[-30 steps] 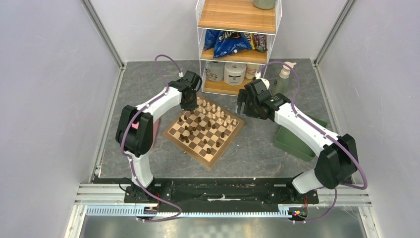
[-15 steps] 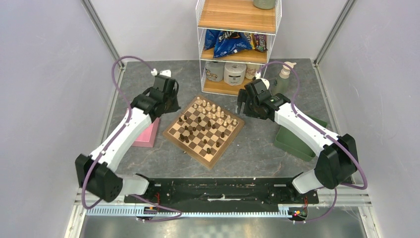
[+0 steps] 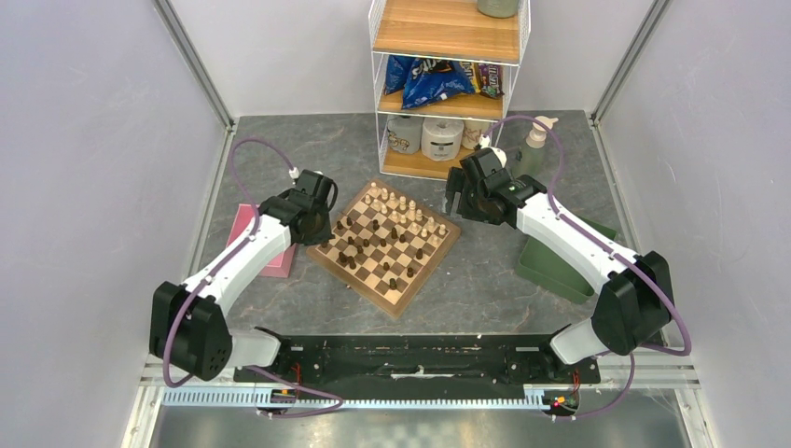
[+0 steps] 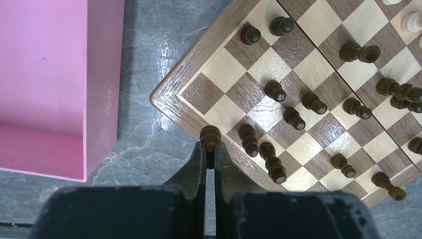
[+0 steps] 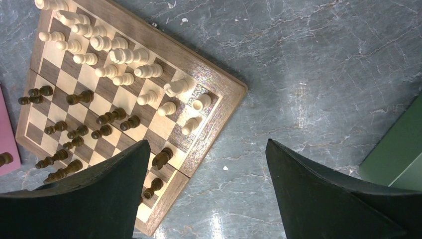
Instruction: Set up the chess pieces on the board
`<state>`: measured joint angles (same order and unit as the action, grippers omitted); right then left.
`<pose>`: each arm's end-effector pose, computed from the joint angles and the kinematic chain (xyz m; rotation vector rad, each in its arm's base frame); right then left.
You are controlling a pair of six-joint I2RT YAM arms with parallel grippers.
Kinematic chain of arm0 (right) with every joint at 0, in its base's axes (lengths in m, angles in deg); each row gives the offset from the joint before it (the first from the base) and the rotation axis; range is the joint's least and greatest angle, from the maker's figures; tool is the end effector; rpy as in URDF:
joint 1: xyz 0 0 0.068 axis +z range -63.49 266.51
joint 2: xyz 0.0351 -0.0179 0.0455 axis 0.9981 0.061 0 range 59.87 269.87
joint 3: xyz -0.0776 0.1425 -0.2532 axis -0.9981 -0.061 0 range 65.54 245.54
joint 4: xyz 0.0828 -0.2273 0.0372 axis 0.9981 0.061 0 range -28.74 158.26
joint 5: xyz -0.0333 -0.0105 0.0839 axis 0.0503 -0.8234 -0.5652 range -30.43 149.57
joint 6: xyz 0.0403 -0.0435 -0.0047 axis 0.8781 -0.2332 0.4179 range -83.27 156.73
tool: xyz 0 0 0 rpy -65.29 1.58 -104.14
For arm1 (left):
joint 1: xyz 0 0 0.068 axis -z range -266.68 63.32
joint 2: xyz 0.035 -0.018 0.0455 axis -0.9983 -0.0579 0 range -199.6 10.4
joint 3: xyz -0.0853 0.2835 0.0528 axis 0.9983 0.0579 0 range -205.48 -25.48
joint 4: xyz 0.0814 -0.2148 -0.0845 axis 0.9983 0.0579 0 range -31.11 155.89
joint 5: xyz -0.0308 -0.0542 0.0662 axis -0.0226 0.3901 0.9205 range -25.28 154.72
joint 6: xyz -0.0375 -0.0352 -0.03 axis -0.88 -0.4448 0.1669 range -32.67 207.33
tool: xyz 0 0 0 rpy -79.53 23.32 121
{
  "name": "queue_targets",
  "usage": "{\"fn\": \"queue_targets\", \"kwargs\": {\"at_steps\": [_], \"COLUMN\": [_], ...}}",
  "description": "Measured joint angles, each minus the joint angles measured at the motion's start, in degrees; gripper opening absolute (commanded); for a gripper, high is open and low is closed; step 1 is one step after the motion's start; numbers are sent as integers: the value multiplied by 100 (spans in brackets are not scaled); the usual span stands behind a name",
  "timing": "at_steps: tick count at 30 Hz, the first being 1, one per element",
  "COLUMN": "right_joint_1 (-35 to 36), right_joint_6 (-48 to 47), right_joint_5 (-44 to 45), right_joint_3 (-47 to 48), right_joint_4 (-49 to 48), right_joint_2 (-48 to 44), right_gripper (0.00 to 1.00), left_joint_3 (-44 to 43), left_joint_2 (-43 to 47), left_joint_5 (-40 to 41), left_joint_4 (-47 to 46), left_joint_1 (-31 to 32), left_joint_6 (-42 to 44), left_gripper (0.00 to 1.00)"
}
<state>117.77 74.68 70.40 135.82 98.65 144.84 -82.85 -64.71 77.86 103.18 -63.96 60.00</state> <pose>0.2614 0.1493 0.3133 0.2250 2.4694 0.2901 0.2196 -0.0811 0.2814 -0.1794 2.6001 -0.0024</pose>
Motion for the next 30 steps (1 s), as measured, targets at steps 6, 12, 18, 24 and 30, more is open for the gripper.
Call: {"fn": "queue_targets", "kwargs": {"at_steps": [6, 12, 18, 24, 30], "right_joint_1": [0, 0, 0, 0, 0], "right_joint_6": [0, -2, 0, -2, -2], "right_joint_5": [-2, 0, -2, -2, -2], "right_joint_3": [0, 0, 2, 4, 4], "right_joint_4": [0, 0, 0, 0, 0], "right_joint_2": [0, 26, 31, 37, 39], "right_gripper": [94, 94, 94, 94, 94], "left_joint_3": [79, 173, 247, 321, 387], "left_joint_2": [-326, -531, -632, -730, -778], "left_joint_5": [-120, -208, -302, -308, -326], "left_joint_4": [-221, -398, -557, -634, -721], "left_joint_1": [0, 0, 0, 0, 0], "left_joint_6": [0, 0, -4, -7, -9], "left_gripper": [2, 2, 2, 2, 2]}}
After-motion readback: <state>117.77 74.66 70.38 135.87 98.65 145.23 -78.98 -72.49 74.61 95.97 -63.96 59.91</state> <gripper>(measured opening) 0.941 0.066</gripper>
